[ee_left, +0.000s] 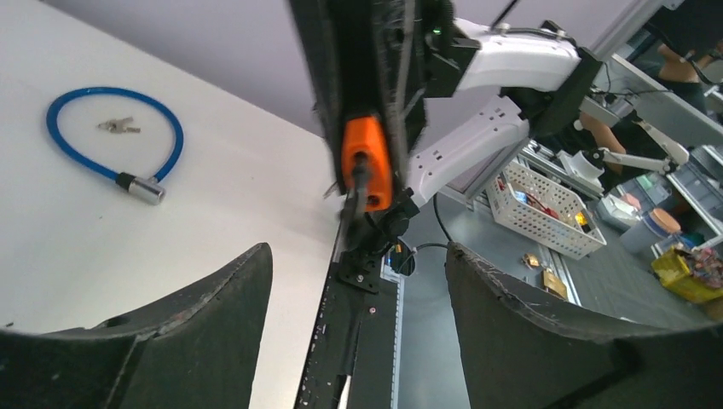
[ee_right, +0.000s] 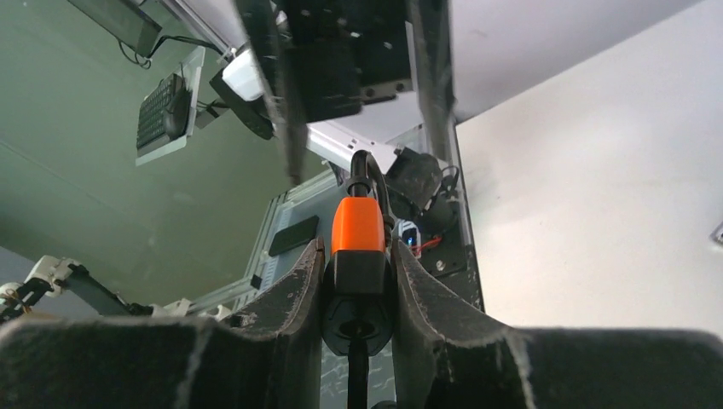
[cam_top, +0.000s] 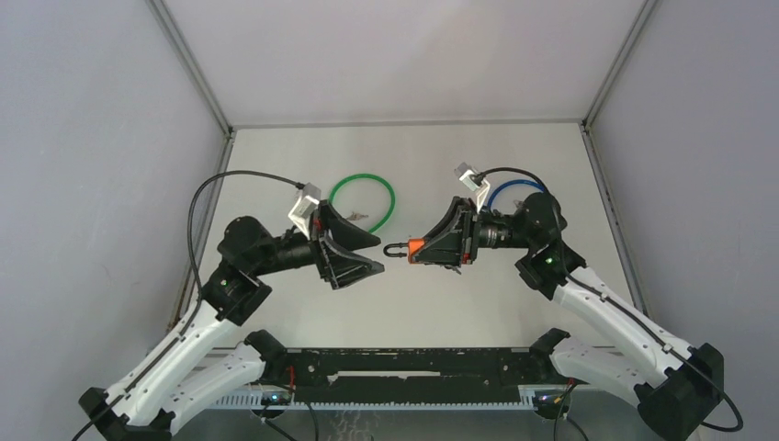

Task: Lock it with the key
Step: Lock the lock.

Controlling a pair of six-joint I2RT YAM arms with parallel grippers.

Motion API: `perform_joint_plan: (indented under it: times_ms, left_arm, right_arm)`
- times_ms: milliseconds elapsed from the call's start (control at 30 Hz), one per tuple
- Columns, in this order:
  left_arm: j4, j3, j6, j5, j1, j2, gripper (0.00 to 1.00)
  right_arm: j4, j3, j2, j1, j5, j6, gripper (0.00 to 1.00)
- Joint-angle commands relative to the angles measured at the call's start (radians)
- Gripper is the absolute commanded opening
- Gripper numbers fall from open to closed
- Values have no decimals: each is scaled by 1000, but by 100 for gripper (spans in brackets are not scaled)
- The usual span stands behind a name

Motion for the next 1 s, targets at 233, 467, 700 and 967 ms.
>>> perform_joint_plan:
  times_ms: [233,467,700,967]
  left_arm:
    - [40,32,51,63,-12,45,64]
    - [-16,50,87,62,-12,60,57]
    - [16,40,57,52,-13,63,40]
    - [75,30,3,59,-17,68,25]
  right_arm:
    - [-33,66,43,32,19,7,0]
    - [-16,66,39,27,20,12,0]
    - [-13,66,50,30,20,18,0]
    - [-19,66,56,34,30,8,0]
